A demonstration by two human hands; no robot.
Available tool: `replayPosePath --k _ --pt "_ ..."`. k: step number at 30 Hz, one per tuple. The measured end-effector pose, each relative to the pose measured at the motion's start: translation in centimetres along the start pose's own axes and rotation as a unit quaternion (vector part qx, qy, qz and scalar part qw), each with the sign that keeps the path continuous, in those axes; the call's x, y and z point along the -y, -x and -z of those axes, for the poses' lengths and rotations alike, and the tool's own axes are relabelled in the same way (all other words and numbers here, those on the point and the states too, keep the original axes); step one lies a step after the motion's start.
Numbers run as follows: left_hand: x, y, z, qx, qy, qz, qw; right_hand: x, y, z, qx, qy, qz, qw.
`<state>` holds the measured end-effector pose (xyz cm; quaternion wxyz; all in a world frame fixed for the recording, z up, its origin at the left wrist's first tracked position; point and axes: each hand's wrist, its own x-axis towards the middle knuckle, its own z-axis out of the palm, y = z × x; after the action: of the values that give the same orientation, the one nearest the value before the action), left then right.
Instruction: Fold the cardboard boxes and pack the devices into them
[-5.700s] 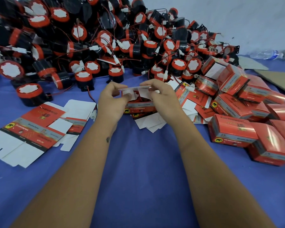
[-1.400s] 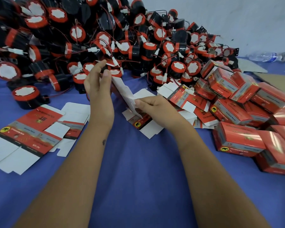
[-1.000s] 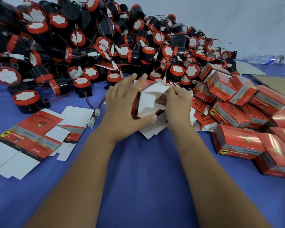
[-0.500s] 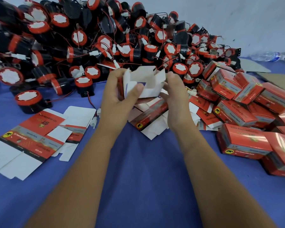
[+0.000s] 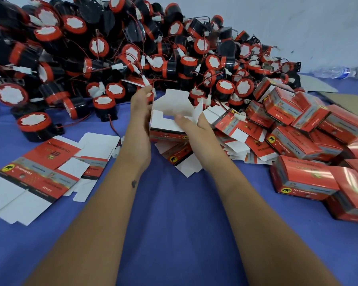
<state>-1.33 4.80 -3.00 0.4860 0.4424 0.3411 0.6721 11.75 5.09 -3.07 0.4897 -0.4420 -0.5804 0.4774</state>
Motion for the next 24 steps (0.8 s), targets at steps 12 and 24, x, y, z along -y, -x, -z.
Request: replayPosePath --k 12,24 --pt "1.0 0.1 0.2 -0.057 -0.103 -0.023 0.993 1.0 -0.1 -0.6 -0.013 -0.081 -0.011 0.997" --pt "0.5 0.0 0.2 -0.078 0.004 -0.015 0.997 0.5 -0.6 0.3 0.046 -0.083 -0.012 0.995"
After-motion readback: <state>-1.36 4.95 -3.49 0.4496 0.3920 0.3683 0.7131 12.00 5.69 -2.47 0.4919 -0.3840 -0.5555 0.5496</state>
